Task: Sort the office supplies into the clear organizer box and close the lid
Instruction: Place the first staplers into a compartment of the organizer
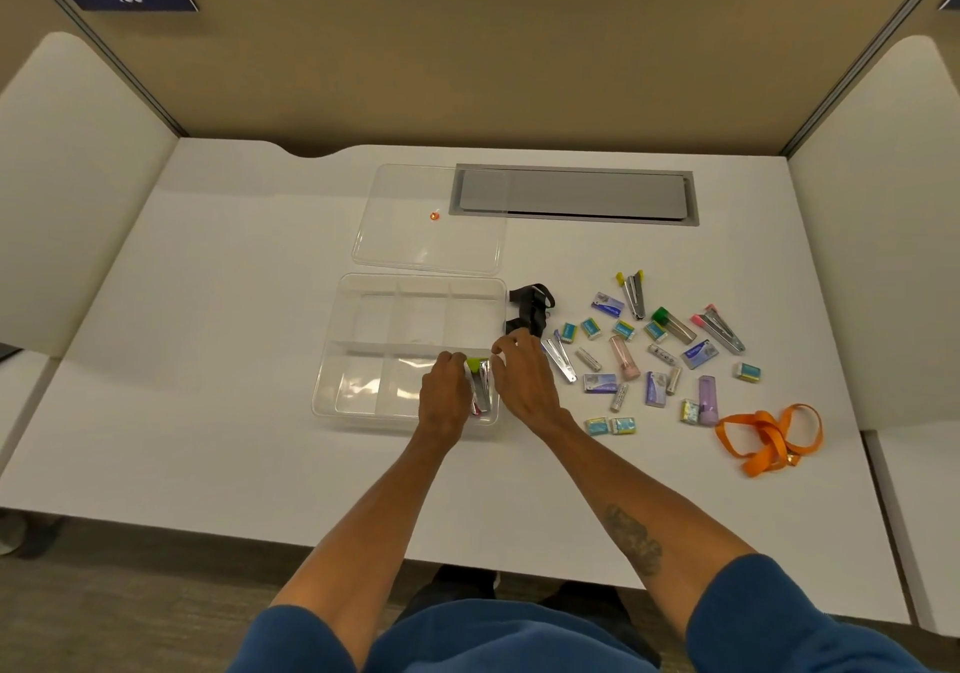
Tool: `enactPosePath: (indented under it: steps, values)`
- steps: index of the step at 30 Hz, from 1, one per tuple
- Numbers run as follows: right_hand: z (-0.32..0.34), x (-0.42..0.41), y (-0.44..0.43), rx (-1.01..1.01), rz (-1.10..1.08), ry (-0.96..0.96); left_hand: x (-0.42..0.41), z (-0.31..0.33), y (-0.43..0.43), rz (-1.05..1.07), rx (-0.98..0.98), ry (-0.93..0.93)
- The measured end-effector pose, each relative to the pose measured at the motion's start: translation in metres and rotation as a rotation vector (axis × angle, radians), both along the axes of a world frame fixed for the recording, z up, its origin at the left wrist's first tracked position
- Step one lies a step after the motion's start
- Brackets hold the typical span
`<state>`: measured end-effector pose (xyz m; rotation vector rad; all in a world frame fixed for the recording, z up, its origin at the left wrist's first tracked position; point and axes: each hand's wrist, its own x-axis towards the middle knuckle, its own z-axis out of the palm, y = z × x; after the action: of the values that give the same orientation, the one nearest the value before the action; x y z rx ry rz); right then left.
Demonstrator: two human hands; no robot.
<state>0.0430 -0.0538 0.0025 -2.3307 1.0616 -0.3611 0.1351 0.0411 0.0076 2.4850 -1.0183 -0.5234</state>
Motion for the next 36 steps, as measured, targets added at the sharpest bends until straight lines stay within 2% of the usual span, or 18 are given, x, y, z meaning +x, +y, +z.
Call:
enactPosePath:
  steps: [9,15,21,29,36]
  values:
    - [-0.004,-0.02,0.002,0.148,-0.265,-0.183,-0.009,0.001,-0.012,0.165,-0.007,0.175]
    - [-0.015,-0.041,-0.016,0.267,-0.442,-0.11,-0.006,0.006,-0.013,0.13,-0.003,0.294]
    - [-0.019,-0.053,-0.024,0.261,-0.5,-0.048,-0.004,0.005,-0.01,0.071,0.024,0.337]
    - [-0.017,-0.054,-0.027,0.245,-0.49,-0.027,-0.01,0.004,-0.015,0.059,0.079,0.25]
    - [-0.024,-0.061,-0.034,0.243,-0.521,-0.002,-0.009,-0.004,-0.015,-0.058,0.173,0.112]
